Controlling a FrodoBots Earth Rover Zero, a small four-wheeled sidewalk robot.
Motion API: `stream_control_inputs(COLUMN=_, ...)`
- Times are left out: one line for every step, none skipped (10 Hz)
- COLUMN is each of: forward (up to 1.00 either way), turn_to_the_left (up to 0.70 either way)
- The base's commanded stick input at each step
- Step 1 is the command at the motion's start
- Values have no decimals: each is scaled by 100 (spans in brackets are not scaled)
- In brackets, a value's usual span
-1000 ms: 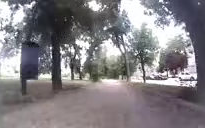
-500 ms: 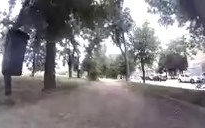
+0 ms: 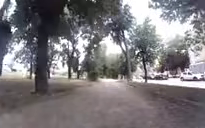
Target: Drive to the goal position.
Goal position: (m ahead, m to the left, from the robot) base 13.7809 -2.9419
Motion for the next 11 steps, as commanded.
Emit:
stream_control_inputs(forward=100, turn_to_the_left=0)
stream_control_inputs(forward=100, turn_to_the_left=0)
stream_control_inputs(forward=100, turn_to_the_left=0)
stream_control_inputs(forward=100, turn_to_the_left=0)
stream_control_inputs(forward=100, turn_to_the_left=0)
stream_control_inputs(forward=100, turn_to_the_left=0)
stream_control_inputs(forward=100, turn_to_the_left=0)
stream_control_inputs(forward=100, turn_to_the_left=0)
stream_control_inputs(forward=100, turn_to_the_left=0)
stream_control_inputs(forward=100, turn_to_the_left=0)
stream_control_inputs(forward=100, turn_to_the_left=0)
